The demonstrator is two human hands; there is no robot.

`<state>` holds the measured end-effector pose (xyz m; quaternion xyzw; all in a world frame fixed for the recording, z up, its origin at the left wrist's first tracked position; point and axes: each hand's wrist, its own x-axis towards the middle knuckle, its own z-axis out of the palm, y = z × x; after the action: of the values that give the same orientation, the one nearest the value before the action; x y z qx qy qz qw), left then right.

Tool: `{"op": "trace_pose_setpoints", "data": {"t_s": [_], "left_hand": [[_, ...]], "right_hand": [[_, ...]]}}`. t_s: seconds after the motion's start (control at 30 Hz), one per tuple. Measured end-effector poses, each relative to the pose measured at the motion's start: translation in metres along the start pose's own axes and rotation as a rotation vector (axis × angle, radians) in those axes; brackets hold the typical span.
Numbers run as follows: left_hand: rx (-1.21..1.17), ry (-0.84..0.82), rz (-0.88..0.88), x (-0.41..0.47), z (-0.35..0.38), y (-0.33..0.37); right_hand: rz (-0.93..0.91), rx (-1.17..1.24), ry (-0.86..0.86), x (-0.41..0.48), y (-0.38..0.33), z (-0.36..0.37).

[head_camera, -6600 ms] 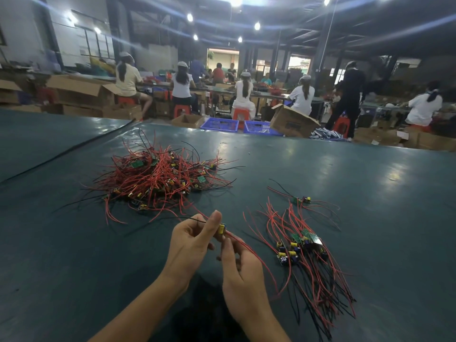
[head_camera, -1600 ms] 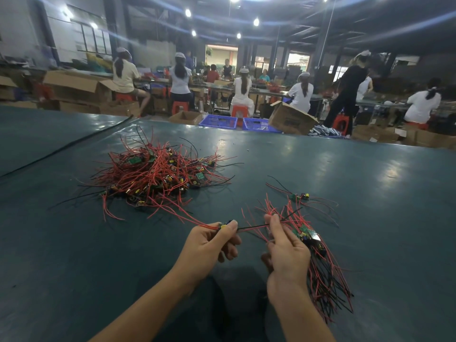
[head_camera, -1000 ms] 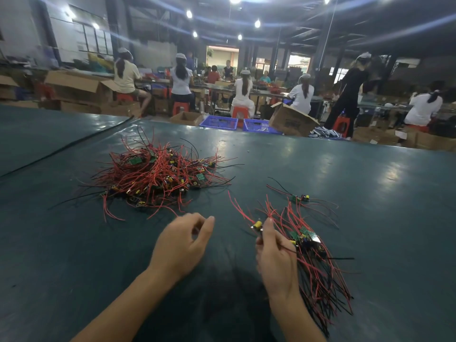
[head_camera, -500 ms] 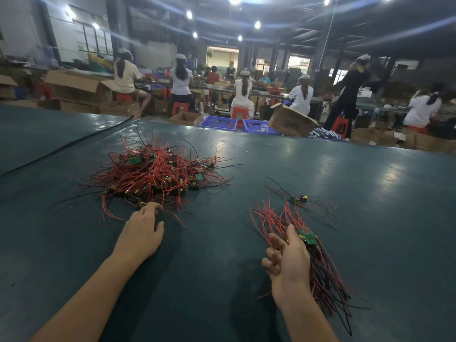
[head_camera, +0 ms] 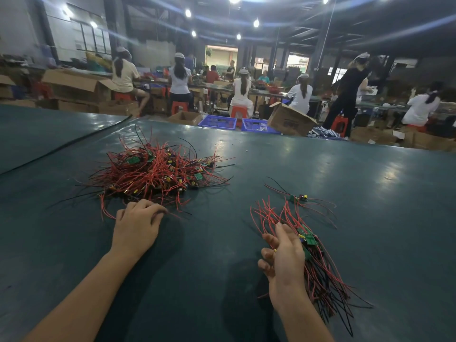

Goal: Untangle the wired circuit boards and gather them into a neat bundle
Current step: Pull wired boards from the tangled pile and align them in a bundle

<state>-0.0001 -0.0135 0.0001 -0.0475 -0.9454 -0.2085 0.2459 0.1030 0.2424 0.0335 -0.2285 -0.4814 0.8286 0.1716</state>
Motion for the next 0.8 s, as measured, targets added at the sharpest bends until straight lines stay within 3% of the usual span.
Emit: {"op": "trace_pose_setpoints", "data": {"t_s": [0.23, 0.37, 0.5, 0.8], "left_hand": [[-0.201, 0.262, 0.302, -0.021, -0.014, 0.041], [-0.312, 0.25, 0.476, -0.039, -0.015, 0.078], [-0.381, 0.149, 0.634, -0.051, -0.01, 0.098], [-0.765, -0.099, 0.44, -0.054, -0.014, 0.094]], "right_hand": [[0.038, -0.088, -0.128, -0.003, 0.004, 0.001], [-0.013, -0.32, -0.312, -0.013, 0.014, 0.008], [-0.071, -0.332, -0.441, -0.023, 0.018, 0.013], [-0.338, -0.516, -0.407, -0.027, 0.015, 0.012]]}}
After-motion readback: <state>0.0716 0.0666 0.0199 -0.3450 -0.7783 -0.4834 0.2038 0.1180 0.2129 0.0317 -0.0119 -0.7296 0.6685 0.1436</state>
